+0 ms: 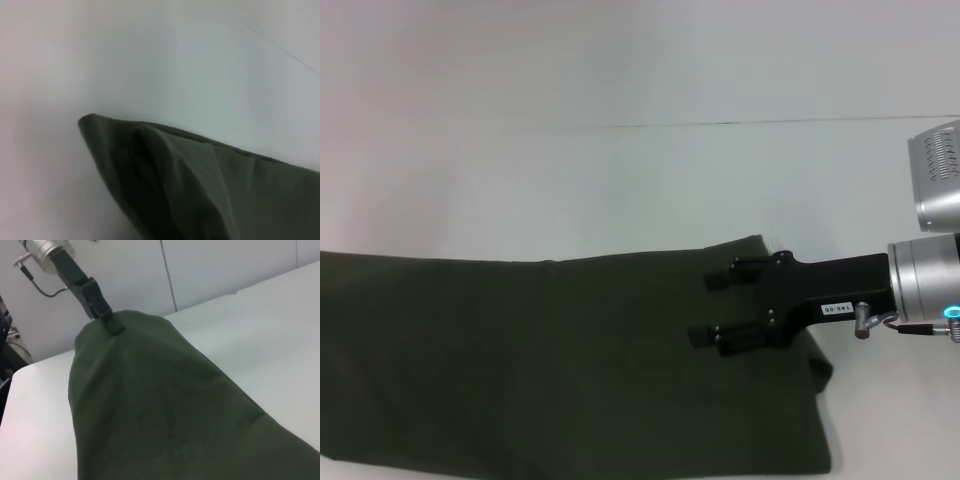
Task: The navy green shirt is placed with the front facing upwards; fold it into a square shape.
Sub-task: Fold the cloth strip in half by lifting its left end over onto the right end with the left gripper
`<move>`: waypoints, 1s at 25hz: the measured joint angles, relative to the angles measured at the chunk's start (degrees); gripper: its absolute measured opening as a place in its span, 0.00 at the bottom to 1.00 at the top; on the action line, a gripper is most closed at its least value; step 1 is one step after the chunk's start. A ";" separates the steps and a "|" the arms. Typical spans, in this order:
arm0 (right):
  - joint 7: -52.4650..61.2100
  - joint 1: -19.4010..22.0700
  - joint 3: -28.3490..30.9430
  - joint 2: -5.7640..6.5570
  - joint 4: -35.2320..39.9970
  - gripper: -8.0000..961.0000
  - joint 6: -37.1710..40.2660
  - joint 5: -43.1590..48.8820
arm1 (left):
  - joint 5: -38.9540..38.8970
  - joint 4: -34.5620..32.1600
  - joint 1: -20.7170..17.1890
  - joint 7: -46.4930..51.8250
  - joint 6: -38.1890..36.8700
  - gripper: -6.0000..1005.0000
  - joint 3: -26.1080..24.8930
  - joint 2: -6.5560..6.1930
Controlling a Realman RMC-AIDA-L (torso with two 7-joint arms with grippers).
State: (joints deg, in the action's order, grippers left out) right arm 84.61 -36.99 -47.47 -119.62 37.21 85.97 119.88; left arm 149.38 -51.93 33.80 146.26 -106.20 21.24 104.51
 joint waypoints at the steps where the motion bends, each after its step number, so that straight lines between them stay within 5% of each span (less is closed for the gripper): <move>1: 0.00 0.00 0.10 0.00 0.00 0.94 0.05 0.00 | 0.62 -0.08 -0.03 -0.02 0.19 0.14 -0.26 -0.13; 15: 0.03 -0.01 0.20 0.00 -0.03 0.94 -0.08 0.01 | 3.83 -0.81 1.17 -0.17 0.49 0.14 -2.57 -1.11; 25: 0.03 0.43 2.83 -0.18 -0.07 0.94 -2.99 -1.80 | -3.42 -1.94 4.39 0.27 -5.00 0.15 -1.79 3.61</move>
State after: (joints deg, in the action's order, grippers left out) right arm 84.64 -36.56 -44.64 -119.80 37.14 82.98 118.08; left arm 145.96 -53.87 38.19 146.53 -111.19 19.45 108.12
